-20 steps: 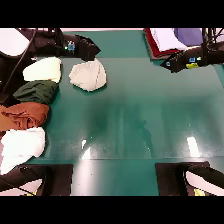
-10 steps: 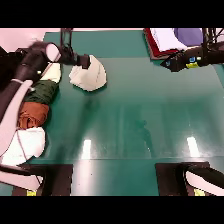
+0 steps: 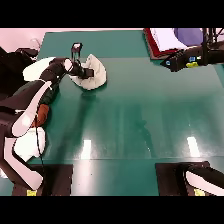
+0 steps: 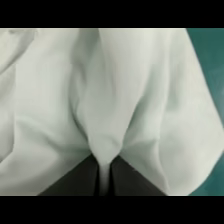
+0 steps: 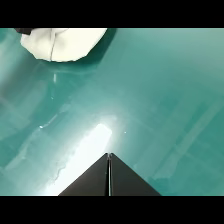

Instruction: Fold the shirts.

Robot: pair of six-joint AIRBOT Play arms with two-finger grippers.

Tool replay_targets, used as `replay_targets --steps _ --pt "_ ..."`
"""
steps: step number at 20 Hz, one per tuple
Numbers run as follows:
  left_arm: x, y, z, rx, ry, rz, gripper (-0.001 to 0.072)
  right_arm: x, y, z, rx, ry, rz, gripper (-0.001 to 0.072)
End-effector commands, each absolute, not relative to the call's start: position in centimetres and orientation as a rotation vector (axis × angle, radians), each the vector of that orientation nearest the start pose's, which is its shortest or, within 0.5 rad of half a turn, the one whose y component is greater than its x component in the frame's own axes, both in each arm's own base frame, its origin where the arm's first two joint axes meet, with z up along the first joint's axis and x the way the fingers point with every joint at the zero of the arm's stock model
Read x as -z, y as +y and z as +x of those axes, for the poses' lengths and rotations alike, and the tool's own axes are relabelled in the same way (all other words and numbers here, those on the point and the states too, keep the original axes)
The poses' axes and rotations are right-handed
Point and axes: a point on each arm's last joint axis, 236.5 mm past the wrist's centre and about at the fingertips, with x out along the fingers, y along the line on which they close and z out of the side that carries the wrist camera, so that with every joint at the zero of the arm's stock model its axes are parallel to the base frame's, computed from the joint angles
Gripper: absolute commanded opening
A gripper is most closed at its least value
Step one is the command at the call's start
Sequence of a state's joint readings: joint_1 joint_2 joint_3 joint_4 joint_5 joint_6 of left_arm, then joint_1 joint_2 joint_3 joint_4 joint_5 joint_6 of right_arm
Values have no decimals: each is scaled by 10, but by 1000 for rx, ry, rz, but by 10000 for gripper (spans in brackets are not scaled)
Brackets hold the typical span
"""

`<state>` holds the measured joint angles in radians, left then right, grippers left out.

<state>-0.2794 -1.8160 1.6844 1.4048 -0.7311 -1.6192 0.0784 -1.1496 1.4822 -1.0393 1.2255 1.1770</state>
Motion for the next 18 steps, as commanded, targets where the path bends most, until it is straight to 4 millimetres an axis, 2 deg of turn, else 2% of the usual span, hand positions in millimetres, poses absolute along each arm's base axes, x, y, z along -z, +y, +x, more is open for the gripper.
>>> replay_targets --steps 1,3,5,6,7,8,9,11,13,16,17,18 --pt "-69 -192 582 308 776 -84 25 -219 143 396 -608 738 -2 17" --pt "-163 -189 581 319 608 -80 24 -240 141 397 -587 660 -3 17" --pt "-270 -183 556 346 419 -80 24 -270 137 396 -561 555 -3 17" --pt "-319 -181 533 364 332 -69 24 -285 135 395 -548 504 -3 17" --pt "-355 -182 509 384 271 -63 24 -301 133 392 -534 446 -2 17" --pt "-381 -185 482 410 234 -56 24 -317 130 389 -521 393 -2 17" --pt "-395 -193 458 442 230 -48 23 -331 128 385 -510 346 -2 17" --pt "-394 -218 417 529 285 9 24 -355 124 377 -492 269 -1 17" --pt "-365 -257 387 633 394 65 24 -370 122 370 -482 219 0 17" --pt "-314 -322 361 775 492 132 27 -377 121 363 -482 201 -3 17" --pt "-295 -344 353 824 522 137 150 -375 121 363 -484 207 -3 17" --pt "-280 -363 348 862 543 131 483 -373 122 362 -488 216 -5 17"
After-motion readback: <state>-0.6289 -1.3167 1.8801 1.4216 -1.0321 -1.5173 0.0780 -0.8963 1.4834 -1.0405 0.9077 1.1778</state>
